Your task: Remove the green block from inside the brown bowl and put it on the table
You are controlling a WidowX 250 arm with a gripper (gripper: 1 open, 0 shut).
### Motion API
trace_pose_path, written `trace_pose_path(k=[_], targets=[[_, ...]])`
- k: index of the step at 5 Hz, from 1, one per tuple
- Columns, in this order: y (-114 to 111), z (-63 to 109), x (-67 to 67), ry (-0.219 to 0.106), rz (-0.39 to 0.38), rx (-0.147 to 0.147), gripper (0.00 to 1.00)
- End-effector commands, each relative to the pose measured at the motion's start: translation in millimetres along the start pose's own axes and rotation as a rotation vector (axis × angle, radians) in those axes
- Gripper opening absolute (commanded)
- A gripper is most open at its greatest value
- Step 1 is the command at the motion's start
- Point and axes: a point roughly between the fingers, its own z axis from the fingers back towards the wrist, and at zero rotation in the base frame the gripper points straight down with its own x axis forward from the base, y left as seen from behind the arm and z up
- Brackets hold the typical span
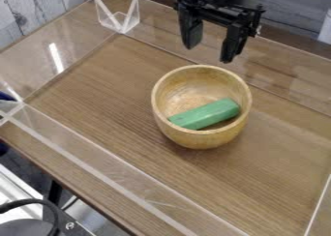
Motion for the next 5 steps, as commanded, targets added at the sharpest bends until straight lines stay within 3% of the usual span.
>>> trace_pose_path(k=[1, 2, 3, 5], targets=[[-1, -13.8, -5.0, 0.024, -0.038, 0.007, 1.0], [-2, -31.1, -14.0, 0.05, -0.102, 0.015, 1.0], [-4, -41.8, -13.2, 0.038, -0.234, 0.011, 1.0], [-10, -57.6, -6.2, 0.03, -0.334, 0.005, 1.0]])
